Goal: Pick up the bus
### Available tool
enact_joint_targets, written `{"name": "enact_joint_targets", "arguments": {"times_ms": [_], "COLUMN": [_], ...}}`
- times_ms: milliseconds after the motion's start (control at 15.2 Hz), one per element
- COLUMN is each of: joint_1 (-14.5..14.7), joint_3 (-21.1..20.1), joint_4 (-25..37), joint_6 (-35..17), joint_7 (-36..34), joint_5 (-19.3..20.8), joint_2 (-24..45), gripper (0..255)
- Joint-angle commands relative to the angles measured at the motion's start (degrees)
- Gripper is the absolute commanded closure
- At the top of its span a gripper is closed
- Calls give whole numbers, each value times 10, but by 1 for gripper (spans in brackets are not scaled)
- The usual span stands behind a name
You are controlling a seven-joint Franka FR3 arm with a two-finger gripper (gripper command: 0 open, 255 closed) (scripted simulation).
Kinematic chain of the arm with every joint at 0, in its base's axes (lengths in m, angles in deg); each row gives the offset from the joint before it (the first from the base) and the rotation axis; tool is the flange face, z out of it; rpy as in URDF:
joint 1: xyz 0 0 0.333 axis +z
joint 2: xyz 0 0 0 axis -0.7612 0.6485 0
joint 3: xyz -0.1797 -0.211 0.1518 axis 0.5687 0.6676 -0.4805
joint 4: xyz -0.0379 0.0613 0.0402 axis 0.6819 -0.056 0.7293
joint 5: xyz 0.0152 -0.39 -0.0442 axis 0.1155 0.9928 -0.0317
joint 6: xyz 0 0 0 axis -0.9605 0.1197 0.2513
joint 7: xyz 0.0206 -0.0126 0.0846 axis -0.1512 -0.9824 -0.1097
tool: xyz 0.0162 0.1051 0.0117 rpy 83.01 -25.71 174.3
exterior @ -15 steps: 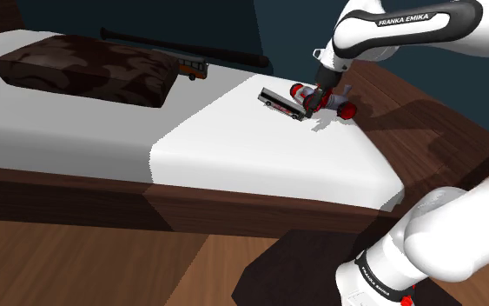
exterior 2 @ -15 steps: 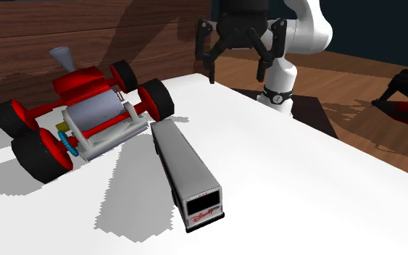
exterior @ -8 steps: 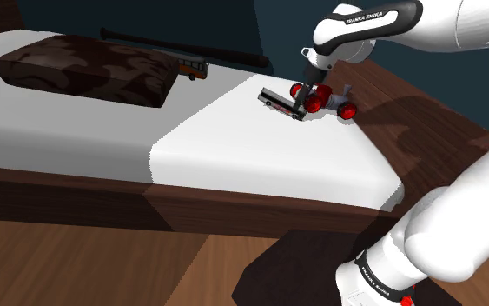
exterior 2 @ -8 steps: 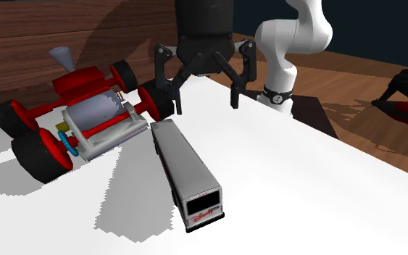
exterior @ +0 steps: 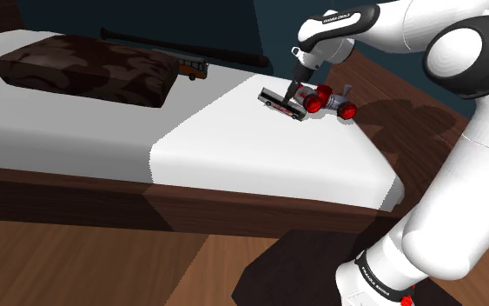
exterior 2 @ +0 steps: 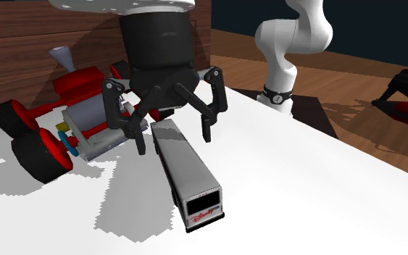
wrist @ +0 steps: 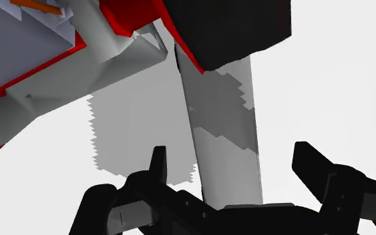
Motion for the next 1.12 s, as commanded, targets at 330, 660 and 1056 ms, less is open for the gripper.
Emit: {"name": "enact_joint_targets", "arguments": {"times_ms": [330, 660, 1056], "joint_1": [-3, -3, -3], "joint_3": [-4, -4, -4], "joint_4": [-24, -25, -24], "joint_6": [-41, -41, -41], "joint_7": [19, 19, 19], "joint_5": [-17, -17, -17], "joint_2": [19, 19, 19], "gripper": [0, 255, 255]}}
